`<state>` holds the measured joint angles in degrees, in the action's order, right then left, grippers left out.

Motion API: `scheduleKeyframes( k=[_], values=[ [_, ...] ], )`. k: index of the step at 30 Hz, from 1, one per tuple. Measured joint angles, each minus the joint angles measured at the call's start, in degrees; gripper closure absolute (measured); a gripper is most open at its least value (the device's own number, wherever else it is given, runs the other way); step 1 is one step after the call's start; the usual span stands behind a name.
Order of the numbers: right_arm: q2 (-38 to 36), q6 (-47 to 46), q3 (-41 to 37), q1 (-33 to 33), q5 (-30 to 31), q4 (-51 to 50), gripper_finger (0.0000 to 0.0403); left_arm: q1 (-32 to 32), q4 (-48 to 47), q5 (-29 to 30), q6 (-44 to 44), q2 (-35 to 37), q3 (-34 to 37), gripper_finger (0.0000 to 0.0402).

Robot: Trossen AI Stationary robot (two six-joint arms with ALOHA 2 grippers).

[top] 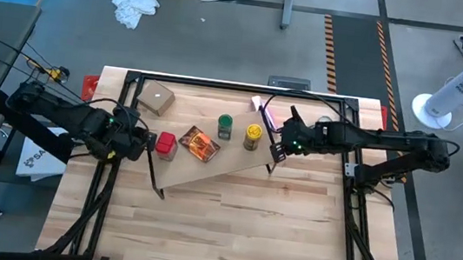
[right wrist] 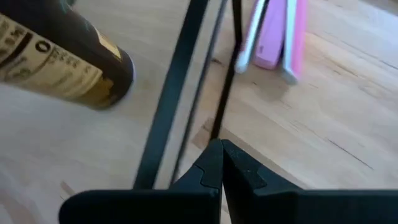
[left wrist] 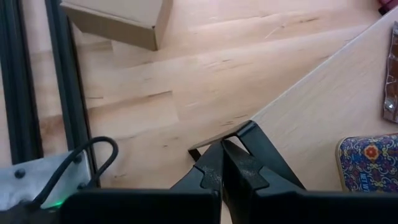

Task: Shelf spices
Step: Move the shelf to the middle of the table

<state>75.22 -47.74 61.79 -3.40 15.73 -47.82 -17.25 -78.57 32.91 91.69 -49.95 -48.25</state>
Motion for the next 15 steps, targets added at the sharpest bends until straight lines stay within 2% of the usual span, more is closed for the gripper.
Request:
scheduleKeyframes(
  k=[6,15],
  values=[
    [0.00,-3.21,-1.89,1.56,-3.34,2.97,0.0403,3.37,3.30,0.04,-5.11,-0.56,0.00,0.0401],
    [-0.70,-13.38,-1.94,10.22,-3.40,1.74,0.0403,7.72,6.85,0.18,-10.59,-3.35,0.00,0.0401]
  ],
)
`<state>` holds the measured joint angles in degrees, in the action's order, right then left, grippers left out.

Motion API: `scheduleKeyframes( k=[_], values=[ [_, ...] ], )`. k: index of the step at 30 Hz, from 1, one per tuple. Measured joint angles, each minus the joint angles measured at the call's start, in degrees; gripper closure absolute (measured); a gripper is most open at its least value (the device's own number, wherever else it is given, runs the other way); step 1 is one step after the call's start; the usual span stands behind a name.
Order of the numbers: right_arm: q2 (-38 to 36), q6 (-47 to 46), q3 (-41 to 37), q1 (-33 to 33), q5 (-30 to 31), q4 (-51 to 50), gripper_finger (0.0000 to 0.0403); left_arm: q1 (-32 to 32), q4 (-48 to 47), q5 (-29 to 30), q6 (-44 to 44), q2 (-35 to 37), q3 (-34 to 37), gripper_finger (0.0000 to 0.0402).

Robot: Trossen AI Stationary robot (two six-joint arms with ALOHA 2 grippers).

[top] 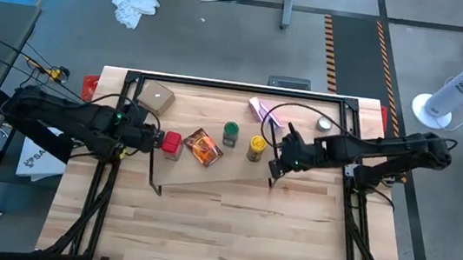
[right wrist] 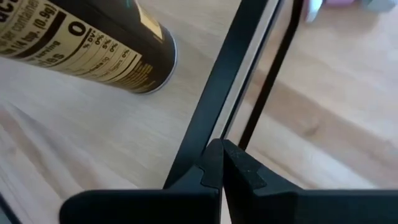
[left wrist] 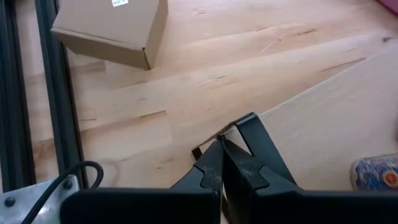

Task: Shelf spices
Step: Move the shelf to the middle of the table

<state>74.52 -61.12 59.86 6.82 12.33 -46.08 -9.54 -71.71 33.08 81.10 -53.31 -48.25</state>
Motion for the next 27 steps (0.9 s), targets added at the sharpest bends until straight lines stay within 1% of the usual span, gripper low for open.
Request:
scheduleKeyframes(
  k=[7,15,20,27],
  values=[
    [-0.15,-9.31,0.00,6.57,3.02,-3.21,0.0403,1.73,6.97,0.10,-3.33,-3.54,0.00,0.0401],
    [-0.42,-17.16,0.09,11.58,5.27,-8.35,0.0403,3.51,14.13,-1.29,-5.94,-8.35,0.04,0.0401],
    [-2.18,-20.05,0.07,13.37,6.43,-13.12,0.0403,4.68,19.78,-2.50,-9.30,-10.30,0.02,0.0401],
    [-6.93,-21.17,0.04,13.55,9.25,-19.60,0.0403,4.59,23.41,-5.61,-9.15,-10.58,0.02,0.0401]
  ],
)
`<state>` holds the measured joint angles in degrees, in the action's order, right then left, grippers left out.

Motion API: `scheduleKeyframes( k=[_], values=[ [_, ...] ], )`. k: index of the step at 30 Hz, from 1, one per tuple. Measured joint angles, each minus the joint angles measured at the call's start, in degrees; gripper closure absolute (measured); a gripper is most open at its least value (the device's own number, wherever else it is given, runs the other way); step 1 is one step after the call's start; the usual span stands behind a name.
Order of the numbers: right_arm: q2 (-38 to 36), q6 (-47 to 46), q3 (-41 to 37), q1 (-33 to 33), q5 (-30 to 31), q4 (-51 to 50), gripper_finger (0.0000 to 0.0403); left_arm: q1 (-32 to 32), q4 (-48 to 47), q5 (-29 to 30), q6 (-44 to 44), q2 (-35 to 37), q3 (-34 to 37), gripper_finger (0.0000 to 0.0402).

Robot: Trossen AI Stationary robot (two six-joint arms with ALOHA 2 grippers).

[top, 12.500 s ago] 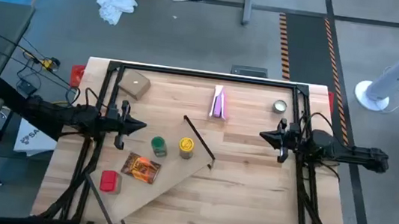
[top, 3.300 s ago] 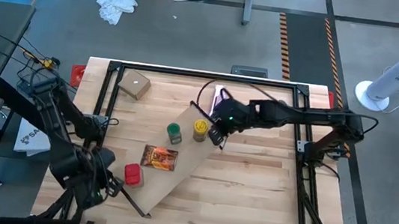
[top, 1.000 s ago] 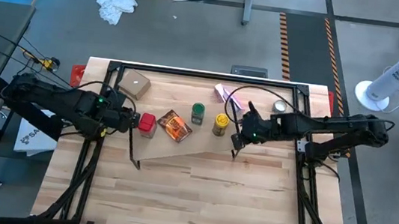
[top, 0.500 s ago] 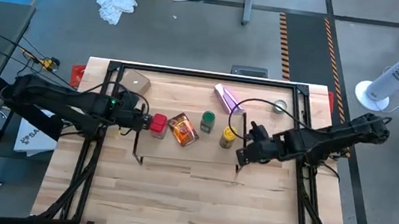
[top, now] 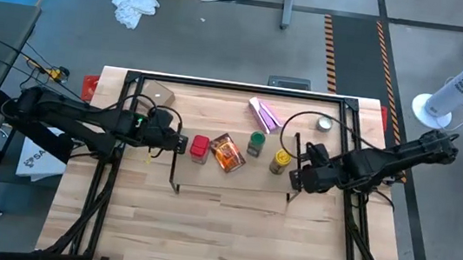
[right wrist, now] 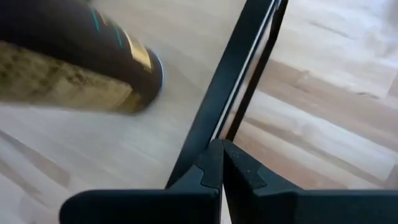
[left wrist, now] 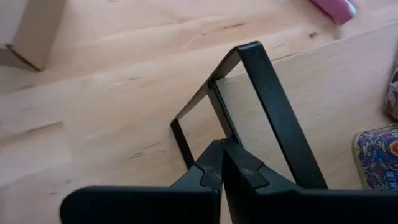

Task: Shelf spices
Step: Move the shelf to the middle of the table, then remove the red seasoning can from the table

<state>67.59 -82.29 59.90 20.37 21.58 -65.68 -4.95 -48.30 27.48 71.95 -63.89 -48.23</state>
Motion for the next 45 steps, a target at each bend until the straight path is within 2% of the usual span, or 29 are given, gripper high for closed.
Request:
scheduleKeyframes(
  k=[9,18,20,23,26,31,36,39,45],
  values=[
    [-4.17,0.01,0.08,0.01,1.99,-1.25,0.0403,-0.02,0.74,0.75,-0.65,0.88,-0.04,0.0401],
    [-6.42,1.28,0.09,0.01,2.57,-4.94,0.0403,0.02,-1.52,4.54,-1.09,7.13,-0.09,0.0402],
    [-7.39,1.41,0.09,0.01,2.88,-4.97,0.0403,0.02,-0.39,4.51,-3.59,9.12,-0.09,0.0401],
    [-9.47,3.31,0.09,0.01,2.80,-4.97,0.0403,-0.04,6.69,1.61,-12.74,12.36,-0.09,0.0394],
    [-12.00,4.81,0.09,-0.12,2.38,-5.02,0.0403,-0.09,16.47,-3.61,-20.00,15.28,-0.09,0.0368],
    [-15.64,5.23,0.09,-0.12,6.02,-4.16,0.0403,-0.09,33.70,-10.44,-23.01,17.00,-0.52,0.0292],
    [-17.49,7.23,0.09,-0.12,7.18,-1.75,0.0403,-0.30,35.48,-19.64,-22.39,12.93,-6.95,0.0202],
    [-17.44,9.11,0.09,-0.12,7.30,0.69,0.0403,-1.06,39.99,-21.35,-25.25,9.71,-12.27,0.0158],
    [-17.37,8.48,0.09,-0.12,7.62,3.48,0.0403,-1.24,42.98,-22.50,-36.84,5.19,-24.62,0.0118]
  ],
)
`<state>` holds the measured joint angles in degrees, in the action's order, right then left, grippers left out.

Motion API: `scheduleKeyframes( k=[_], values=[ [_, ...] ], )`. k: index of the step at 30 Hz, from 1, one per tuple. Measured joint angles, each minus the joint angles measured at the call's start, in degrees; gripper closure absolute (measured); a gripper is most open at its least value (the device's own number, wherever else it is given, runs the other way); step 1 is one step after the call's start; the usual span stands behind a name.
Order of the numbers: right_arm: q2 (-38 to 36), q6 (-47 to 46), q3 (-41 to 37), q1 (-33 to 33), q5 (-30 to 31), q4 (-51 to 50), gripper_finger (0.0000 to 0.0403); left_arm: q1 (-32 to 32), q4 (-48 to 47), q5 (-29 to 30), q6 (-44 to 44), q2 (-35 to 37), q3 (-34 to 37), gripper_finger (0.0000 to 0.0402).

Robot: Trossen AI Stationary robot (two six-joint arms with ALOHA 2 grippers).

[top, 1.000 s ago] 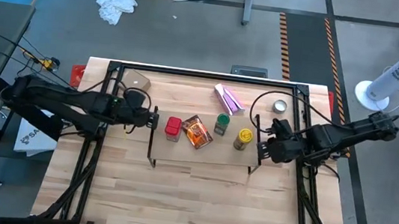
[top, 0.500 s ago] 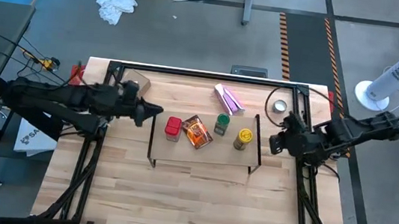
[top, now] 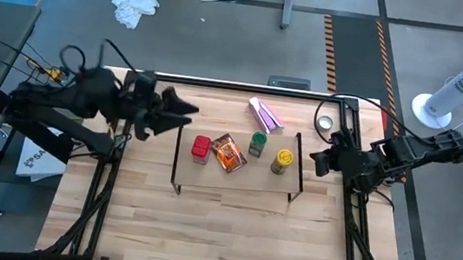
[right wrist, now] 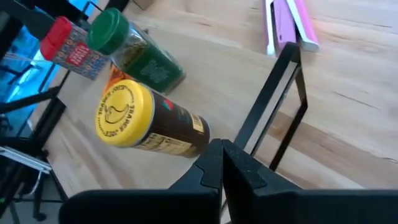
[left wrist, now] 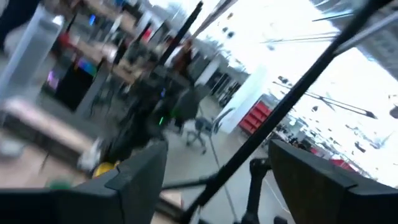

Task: Shelf spices
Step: Remove the red seasoning can from the table

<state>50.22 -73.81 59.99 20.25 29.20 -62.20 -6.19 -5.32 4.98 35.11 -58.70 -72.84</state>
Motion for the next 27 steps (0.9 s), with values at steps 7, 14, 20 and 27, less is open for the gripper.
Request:
scheduleKeyframes(
  k=[7,14,20,27],
  values=[
    [0.02,-2.62,0.00,0.00,0.81,-0.10,0.0403,-0.95,5.43,0.24,-12.40,-2.38,-6.06,0.0112],
    [-0.06,0.13,0.00,0.00,-0.03,-2.67,0.0402,0.23,-5.82,4.49,0.45,-4.75,-6.23,0.0112],
    [-0.09,6.15,0.00,0.00,-1.22,-8.00,0.0402,-2.86,-32.74,14.32,10.80,-11.36,-16.80,0.0112],
    [-0.09,9.33,0.00,0.00,-1.78,-12.78,0.0402,-3.80,-74.20,22.58,29.88,-27.01,-33.46,0.0112]
  ],
)
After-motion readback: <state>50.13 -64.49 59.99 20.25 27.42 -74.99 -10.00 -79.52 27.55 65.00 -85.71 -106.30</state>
